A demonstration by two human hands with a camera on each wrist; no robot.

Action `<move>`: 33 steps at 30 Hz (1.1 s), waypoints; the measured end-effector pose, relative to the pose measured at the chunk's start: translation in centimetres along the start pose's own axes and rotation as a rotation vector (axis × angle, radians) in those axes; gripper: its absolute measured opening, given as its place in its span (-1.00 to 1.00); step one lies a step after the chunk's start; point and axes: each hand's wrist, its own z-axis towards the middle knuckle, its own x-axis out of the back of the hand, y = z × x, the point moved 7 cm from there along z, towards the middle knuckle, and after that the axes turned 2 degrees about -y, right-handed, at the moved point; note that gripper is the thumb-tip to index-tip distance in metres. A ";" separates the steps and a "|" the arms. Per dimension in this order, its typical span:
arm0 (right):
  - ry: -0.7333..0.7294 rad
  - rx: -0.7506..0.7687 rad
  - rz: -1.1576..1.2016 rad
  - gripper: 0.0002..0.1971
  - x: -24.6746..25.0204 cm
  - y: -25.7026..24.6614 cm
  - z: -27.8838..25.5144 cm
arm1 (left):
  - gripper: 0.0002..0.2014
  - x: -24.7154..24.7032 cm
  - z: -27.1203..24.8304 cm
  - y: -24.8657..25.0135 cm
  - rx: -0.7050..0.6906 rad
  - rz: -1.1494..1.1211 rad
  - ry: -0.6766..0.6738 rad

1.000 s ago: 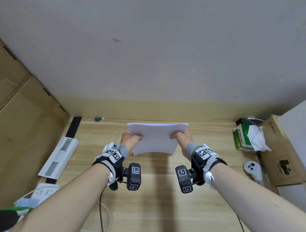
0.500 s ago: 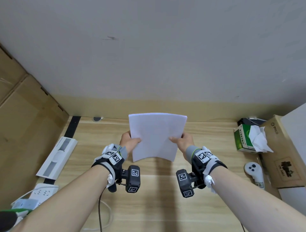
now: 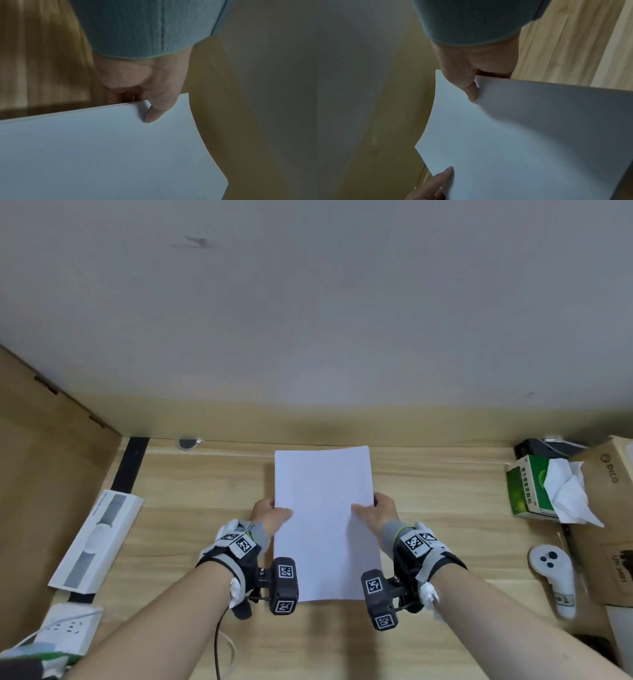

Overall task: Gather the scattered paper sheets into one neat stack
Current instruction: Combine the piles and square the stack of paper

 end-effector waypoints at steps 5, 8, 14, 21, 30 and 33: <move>0.001 -0.092 0.016 -0.81 -0.8 1.2 3.4 | -0.74 -0.3 3.3 0.3 -0.005 -0.027 0.065; 0.005 -0.117 0.009 -0.87 -1.2 1.3 5.6 | -0.80 -0.7 4.8 0.6 -0.012 -0.027 0.088; 0.028 -0.179 -0.002 -0.91 -0.8 1.4 7.4 | -0.81 -1.6 6.1 1.8 -0.071 0.054 0.106; 0.131 -0.037 0.000 -0.86 0.2 0.0 7.3 | -0.85 -1.7 6.4 3.1 -0.248 0.442 0.173; 0.147 0.053 -0.057 -0.92 0.5 0.5 6.7 | -0.79 -2.4 5.8 2.3 -0.237 0.103 0.047; 0.132 0.052 -0.079 -0.76 0.3 0.6 7.0 | -0.85 -2.5 6.0 2.1 -0.238 0.093 0.049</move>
